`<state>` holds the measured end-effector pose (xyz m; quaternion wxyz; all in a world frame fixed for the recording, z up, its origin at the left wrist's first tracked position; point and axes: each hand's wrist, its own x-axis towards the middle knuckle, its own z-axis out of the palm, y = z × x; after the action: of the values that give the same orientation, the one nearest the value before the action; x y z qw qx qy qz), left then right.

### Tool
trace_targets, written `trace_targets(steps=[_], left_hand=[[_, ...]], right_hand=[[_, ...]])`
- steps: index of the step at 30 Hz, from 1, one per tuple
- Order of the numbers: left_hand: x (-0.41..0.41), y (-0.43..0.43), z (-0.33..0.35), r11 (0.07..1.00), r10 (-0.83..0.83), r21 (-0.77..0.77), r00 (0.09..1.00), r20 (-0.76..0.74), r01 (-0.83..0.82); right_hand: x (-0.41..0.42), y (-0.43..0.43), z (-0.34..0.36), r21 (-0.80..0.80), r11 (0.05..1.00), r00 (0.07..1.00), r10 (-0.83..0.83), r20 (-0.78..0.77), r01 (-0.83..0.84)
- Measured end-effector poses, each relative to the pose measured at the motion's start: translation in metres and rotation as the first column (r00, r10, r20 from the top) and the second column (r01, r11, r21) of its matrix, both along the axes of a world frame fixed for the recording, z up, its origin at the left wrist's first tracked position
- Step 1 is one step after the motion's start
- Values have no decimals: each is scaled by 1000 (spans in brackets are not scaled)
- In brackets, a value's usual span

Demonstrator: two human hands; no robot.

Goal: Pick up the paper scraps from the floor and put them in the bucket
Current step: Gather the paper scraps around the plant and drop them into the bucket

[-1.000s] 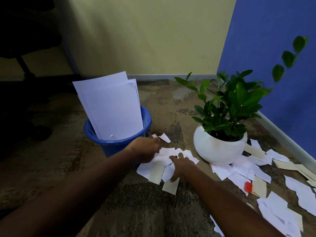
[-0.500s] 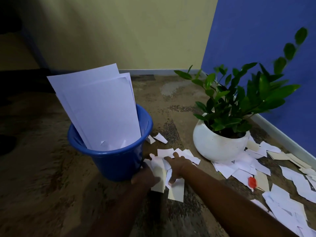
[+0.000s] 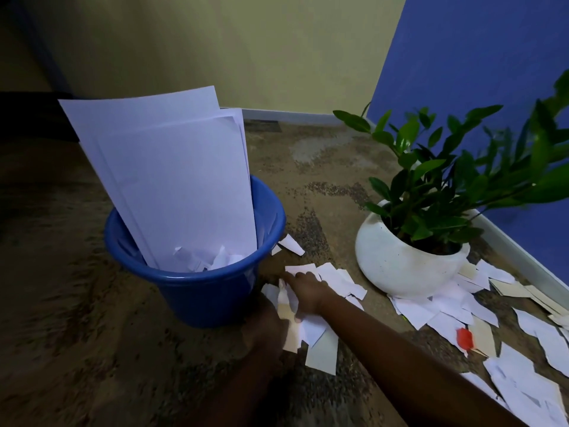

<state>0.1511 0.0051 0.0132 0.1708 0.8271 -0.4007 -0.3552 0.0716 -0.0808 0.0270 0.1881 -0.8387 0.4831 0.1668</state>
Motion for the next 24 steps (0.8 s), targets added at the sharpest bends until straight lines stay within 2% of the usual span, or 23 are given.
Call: trace_targets(steps=[4, 8, 10, 12, 14, 16, 20, 21, 24], left_hand=[[5, -4, -1, 999, -36, -7, 995, -88, 36], [9, -7, 8, 999, -43, -4, 994, -103, 43], [12, -10, 11, 1000, 10, 10, 989, -147, -9], [15, -12, 13, 995, 99, 42, 958, -271, -91], [17, -13, 14, 979, 202, 57, 870, -449, -198], [16, -12, 17, 969, 244, 105, 813, -529, -223], [7, -9, 14, 979, 201, 126, 833, -515, -159], [4, -9, 12, 984, 176, 108, 840, -513, -141], [-8, -8, 11, 995, 99, 53, 903, -419, -84]], right_hand=[[-22, 1, 4, 13, 988, 940, -151, 307, 154], [-49, -4, 16, 97, 928, 783, -358, 509, 361], [-64, -7, 22, 157, 881, 700, -452, 553, 445], [-80, -10, 25, 204, 829, 654, -541, 528, 521], [-90, -9, 22, 225, 818, 701, -571, 428, 529], [-93, -3, 12, 241, 836, 764, -549, 339, 494], [-75, 5, -7, 141, 896, 875, -442, 195, 421], [-68, 7, -11, 125, 902, 880, -431, 201, 413], [-55, 12, -18, 149, 846, 800, -533, 275, 512]])
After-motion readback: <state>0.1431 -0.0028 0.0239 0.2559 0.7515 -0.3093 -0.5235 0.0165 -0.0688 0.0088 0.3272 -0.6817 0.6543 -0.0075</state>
